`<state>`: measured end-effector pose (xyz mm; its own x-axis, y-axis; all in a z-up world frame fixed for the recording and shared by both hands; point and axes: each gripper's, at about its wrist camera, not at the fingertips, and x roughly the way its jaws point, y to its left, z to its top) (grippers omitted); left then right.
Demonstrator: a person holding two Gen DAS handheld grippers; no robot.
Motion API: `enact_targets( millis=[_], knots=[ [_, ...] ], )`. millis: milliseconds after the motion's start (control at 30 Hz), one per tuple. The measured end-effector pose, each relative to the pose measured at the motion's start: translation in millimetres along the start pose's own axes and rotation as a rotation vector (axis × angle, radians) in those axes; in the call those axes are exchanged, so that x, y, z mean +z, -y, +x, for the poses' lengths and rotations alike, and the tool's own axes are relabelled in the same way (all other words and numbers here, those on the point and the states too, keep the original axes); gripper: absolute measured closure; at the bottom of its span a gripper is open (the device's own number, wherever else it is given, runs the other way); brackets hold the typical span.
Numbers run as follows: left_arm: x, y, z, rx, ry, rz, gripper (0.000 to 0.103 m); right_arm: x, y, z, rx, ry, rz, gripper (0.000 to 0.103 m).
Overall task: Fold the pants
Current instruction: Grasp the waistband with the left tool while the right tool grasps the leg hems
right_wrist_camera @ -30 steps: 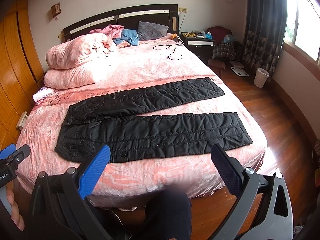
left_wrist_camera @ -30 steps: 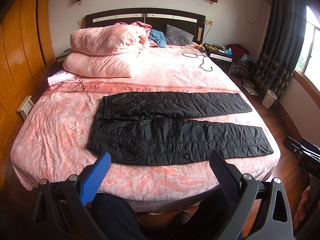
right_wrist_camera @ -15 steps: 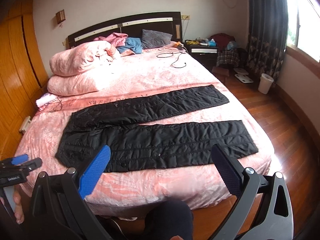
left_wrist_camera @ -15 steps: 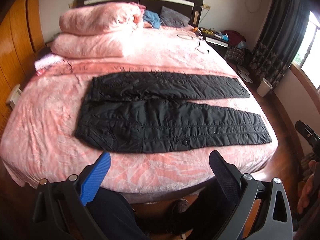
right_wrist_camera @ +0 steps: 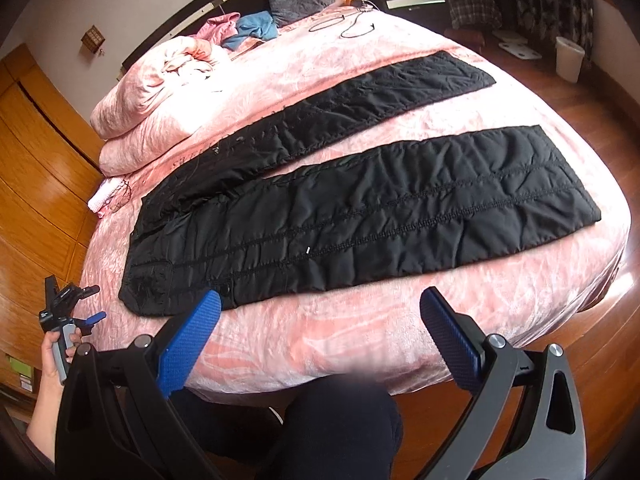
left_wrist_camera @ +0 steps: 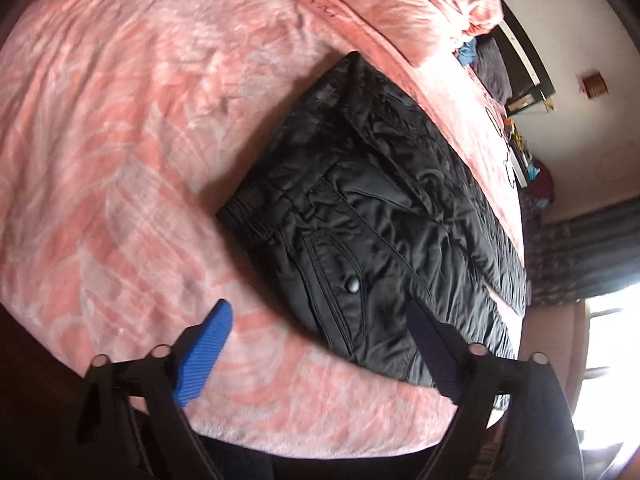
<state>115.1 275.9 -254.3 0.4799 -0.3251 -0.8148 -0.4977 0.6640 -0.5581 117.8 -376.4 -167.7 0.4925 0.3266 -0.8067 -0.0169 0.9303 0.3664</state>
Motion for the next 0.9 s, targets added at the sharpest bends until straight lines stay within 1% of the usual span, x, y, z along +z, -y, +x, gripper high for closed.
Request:
enact_targets(
  millis=[67, 133, 200, 267, 300, 333, 367, 400, 433, 467, 500, 533, 567, 600, 667, 767, 833, 900],
  knots=[
    [11.1, -18.5, 24.2, -0.037, -0.054, -0.101, 0.038, -3.6, 5.7, 10.4, 0.0, -0.003, 0.009, 0.005],
    [19.3, -33.5, 46.4, -0.01, -0.087, -0.177, 0.038, -5.9, 11.7, 20.4, 0.004, -0.019, 0.023, 0.007],
    [23.4, -42.2, 59.7, 0.003, -0.088, -0.221, 0.037, -6.5, 20.0, 28.7, -0.003, -0.036, 0.052, 0.007],
    [27.8, -38.6, 61.9, -0.001, -0.068, -0.234, 0.036, -5.7, 34.1, 38.3, -0.006, -0.058, 0.093, 0.007],
    [28.6, -32.6, 59.8, 0.002, -0.049, -0.216, 0.04, -5.1, 43.6, 42.1, -0.003, -0.067, 0.117, 0.007],
    [28.3, -25.2, 57.9, 0.012, -0.031, -0.183, 0.051, -4.0, 54.6, 44.5, 0.008, -0.071, 0.153, 0.007],
    [27.8, -20.1, 57.6, 0.07, -0.033, -0.159, 0.063, -2.3, 69.7, 47.2, 0.022, -0.075, 0.2, 0.007],
    [26.8, -17.3, 57.7, 0.091, -0.031, -0.151, 0.068, 0.1, 86.6, 49.1, 0.037, -0.077, 0.247, 0.027],
    [26.2, -16.3, 57.8, 0.087, -0.026, -0.155, 0.069, 2.8, 106.6, 51.4, 0.055, -0.086, 0.302, 0.069],
    [28.3, -17.6, 58.5, 0.082, -0.026, -0.165, 0.071, 5.3, 127.9, 52.0, 0.072, -0.091, 0.366, 0.083],
    [27.3, -16.5, 57.3, 0.08, -0.021, -0.164, 0.071, 7.4, 152.0, 50.1, 0.085, -0.084, 0.433, 0.083],
    [27.4, -15.2, 57.5, 0.085, -0.019, -0.152, 0.071, 9.5, 175.3, 46.0, 0.081, -0.07, 0.489, 0.061],
    [27.8, -13.9, 58.8, 0.093, -0.019, -0.138, 0.068, 11.3, 200.1, 37.3, 0.058, -0.032, 0.544, 0.046],
    [31.1, -15.1, 62.2, 0.097, -0.02, -0.133, 0.06, 12.5, 221.6, 27.2, 0.034, 0.015, 0.587, 0.026],
    [31.0, -15.7, 71.6, 0.085, -0.022, -0.133, 0.055, 15.3, 264.0, 14.5, 0.031, 0.073, 0.669, 0.026],
    [29.3, -14.3, 72.4, 0.103, 0.001, -0.142, 0.056, 18.8, 317.9, 13.8, 0.06, 0.117, 0.786, 0.026],
    [27.4, -16.5, 70.1, 0.113, 0.016, -0.163, 0.061, 22.6, 339.3, 20.2, 0.093, 0.124, 0.825, 0.026],
    [24.8, -22.1, 66.6, 0.106, 0.03, -0.193, 0.07, 29.6, 350.3, 29.1, 0.123, 0.131, 0.827, 0.026]
  ],
)
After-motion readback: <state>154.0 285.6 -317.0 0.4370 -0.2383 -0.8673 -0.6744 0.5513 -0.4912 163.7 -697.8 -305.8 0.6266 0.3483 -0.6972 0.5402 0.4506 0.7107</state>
